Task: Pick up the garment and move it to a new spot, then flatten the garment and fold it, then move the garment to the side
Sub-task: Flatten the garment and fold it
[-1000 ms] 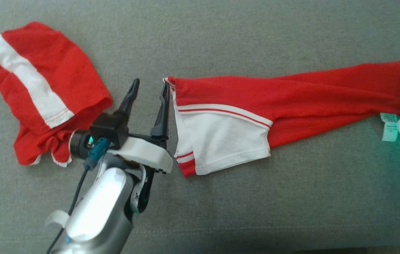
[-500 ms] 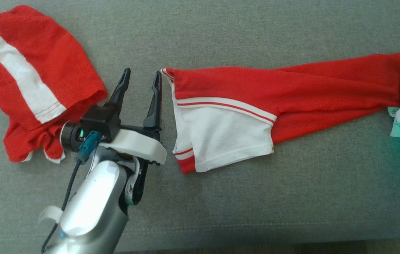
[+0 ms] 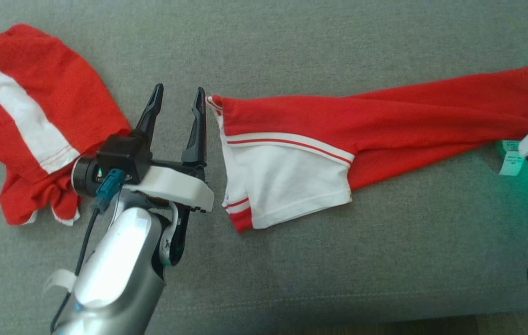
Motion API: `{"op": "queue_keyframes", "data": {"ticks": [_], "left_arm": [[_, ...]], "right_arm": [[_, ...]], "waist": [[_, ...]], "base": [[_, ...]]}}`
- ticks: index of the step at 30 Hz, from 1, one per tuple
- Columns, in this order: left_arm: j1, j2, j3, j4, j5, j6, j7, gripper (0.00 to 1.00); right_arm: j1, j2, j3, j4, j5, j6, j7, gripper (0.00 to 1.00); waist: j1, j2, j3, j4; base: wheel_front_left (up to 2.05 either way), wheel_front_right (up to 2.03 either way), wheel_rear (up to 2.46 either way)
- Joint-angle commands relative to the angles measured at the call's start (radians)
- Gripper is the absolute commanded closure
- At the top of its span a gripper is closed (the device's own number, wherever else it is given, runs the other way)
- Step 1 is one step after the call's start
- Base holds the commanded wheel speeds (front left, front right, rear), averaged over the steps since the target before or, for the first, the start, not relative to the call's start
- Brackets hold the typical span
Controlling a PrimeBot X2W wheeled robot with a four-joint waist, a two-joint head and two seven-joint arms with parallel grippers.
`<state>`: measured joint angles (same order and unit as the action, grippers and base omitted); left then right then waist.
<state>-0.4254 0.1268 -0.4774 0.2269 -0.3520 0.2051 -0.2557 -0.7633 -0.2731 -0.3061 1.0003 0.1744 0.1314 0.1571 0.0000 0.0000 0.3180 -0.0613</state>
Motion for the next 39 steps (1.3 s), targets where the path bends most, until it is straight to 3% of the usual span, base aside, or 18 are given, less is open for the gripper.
{"op": "queue_keyframes", "data": {"ticks": [1,9,14,18,27,39], "left_arm": [[-0.018,0.011,0.035,-0.03,0.012,-0.001,-0.006,0.0],[0.019,0.003,0.049,-0.03,0.013,-0.004,-0.006,0.0],[0.043,-0.001,0.056,-0.031,0.014,-0.007,-0.006,0.0],[0.058,-0.007,0.057,-0.032,0.017,-0.01,-0.006,0.0],[0.094,-0.015,0.066,-0.022,0.017,-0.017,-0.006,0.0],[0.15,-0.032,0.062,-0.009,0.017,-0.017,-0.006,0.0]], "right_arm": [[0.011,-0.032,0.0,-0.042,-0.009,-0.001,-0.018,1.0],[0.079,-0.035,-0.175,-0.114,-0.121,-0.001,-0.036,1.0],[0.123,0.022,-0.303,-0.213,-0.238,-0.001,0.015,1.0],[0.143,0.087,-0.325,-0.298,-0.275,-0.001,0.057,1.0],[0.192,0.199,-0.216,-0.49,-0.176,-0.001,0.13,1.0],[0.352,0.223,0.133,-0.731,0.188,-0.001,0.23,1.0]], "waist": [[0.0,0.0,-0.012,-0.006],[0.0,0.0,-0.066,-0.027],[0.0,0.0,-0.091,-0.037],[0.0,0.0,-0.105,-0.039],[0.0,0.0,-0.17,-0.03],[0.0,0.0,-0.266,-0.001]], "base": [[0.0,0.0,0.0],[0.0,0.0,0.0],[0.0,0.0,0.0],[0.0,0.0,0.0],[0.0,0.0,0.0],[0.0,0.0,0.0]]}}
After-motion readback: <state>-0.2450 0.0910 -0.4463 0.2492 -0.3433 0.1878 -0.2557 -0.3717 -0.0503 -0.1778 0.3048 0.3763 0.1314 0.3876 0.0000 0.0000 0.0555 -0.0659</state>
